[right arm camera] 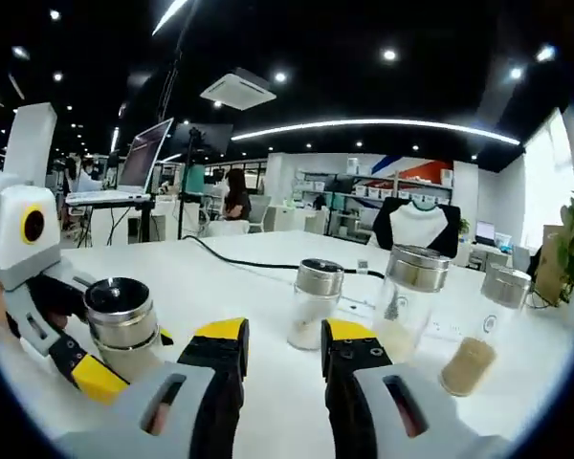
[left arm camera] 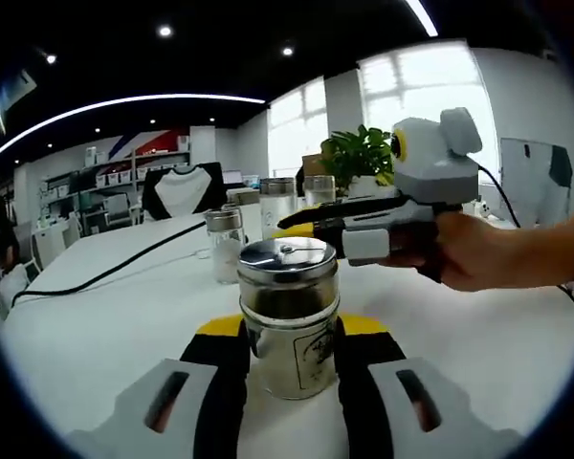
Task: Rotate the seasoning bottle until the label or dispensing opening points toward the visible target arrow and the bottle remains upright within the marked orientation range
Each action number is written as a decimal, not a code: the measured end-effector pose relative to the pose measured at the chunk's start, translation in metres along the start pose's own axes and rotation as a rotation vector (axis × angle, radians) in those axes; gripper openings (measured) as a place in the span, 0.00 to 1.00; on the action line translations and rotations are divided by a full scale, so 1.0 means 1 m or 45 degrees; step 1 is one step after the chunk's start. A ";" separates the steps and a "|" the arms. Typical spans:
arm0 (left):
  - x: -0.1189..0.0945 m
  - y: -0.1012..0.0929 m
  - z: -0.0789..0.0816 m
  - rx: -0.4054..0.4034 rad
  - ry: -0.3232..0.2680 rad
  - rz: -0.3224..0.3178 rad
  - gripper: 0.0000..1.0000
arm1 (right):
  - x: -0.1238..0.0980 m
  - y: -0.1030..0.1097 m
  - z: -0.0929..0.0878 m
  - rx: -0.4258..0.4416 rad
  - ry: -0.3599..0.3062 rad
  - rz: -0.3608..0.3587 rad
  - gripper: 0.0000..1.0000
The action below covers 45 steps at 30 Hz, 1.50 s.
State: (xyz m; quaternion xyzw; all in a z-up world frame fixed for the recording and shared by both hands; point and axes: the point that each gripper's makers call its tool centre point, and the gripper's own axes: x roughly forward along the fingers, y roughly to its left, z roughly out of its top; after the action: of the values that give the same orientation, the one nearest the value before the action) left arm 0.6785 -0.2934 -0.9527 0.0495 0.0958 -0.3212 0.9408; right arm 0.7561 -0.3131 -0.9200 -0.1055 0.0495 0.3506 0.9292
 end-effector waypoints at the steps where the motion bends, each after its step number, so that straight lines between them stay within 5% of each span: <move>1: 0.000 0.000 0.000 -0.003 -0.002 -0.002 0.37 | 0.004 0.000 0.000 -0.009 0.005 0.001 0.28; 6: -0.001 -0.001 0.004 -0.054 -0.026 -0.023 0.44 | 0.023 -0.002 0.004 -0.076 0.041 0.002 0.30; 8: -0.001 0.000 0.005 -0.050 -0.032 -0.015 0.47 | 0.027 -0.011 0.001 -0.094 0.076 -0.066 0.32; 25: 0.002 0.009 0.012 -0.070 -0.086 0.029 0.77 | 0.072 -0.036 0.006 0.064 0.071 -0.185 0.38; 37: 0.003 0.012 0.018 -0.056 -0.112 0.054 0.93 | 0.066 -0.021 0.011 0.015 0.042 -0.105 0.31; 45: -0.001 0.010 0.028 -0.028 -0.146 0.091 1.00 | 0.041 -0.012 0.033 0.042 -0.029 -0.030 0.30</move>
State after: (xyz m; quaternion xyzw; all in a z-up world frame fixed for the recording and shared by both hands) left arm 0.6878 -0.2890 -0.9250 0.0241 0.0434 -0.2888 0.9561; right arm 0.7957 -0.2883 -0.8928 -0.0868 0.0434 0.3400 0.9354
